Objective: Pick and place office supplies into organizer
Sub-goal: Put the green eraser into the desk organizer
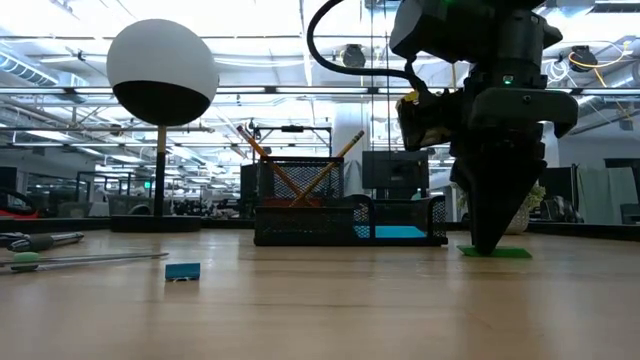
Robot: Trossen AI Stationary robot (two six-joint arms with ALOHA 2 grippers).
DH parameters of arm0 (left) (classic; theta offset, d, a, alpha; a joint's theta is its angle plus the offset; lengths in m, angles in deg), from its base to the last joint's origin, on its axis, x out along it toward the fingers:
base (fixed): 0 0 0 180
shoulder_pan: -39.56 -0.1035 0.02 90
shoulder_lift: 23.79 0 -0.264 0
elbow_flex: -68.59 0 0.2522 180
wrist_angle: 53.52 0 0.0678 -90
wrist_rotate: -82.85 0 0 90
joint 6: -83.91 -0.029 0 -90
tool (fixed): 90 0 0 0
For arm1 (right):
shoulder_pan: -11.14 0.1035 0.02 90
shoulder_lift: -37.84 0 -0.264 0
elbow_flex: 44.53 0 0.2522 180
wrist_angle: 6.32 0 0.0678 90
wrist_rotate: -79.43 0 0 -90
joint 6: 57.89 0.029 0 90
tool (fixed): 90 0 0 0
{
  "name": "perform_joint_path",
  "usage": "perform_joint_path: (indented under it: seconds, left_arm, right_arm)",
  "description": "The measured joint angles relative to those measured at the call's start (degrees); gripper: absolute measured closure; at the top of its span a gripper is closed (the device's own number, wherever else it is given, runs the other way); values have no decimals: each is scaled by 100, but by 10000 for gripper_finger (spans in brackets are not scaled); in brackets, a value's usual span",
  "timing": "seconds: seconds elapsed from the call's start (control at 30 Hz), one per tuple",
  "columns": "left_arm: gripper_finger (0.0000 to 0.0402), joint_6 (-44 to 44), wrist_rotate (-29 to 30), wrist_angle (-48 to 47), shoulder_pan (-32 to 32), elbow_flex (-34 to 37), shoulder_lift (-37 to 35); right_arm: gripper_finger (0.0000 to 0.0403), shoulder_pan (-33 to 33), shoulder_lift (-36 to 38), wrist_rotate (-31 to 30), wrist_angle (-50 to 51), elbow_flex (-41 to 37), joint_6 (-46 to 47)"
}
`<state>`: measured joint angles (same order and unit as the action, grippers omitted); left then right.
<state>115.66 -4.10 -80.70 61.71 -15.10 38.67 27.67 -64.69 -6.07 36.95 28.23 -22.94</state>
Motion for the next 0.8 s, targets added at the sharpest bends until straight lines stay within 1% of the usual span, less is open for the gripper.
perform_joint_path:
  seconds: [0.43, 0.6, 0.8]
  left_arm:
    - [355, 0, 0, 1, -2, 0, 0]
    - [355, 1, 0, 1, 0, 0, 2]
    - [355, 1, 0, 1, -1, 0, 2]
  right_arm:
    - [357, 0, 50, 0, 41, 22, 196]
    - [358, 0, 203, -49, 49, 24, 235]
    - [358, 28, 341, 47, 203, 11, 341]
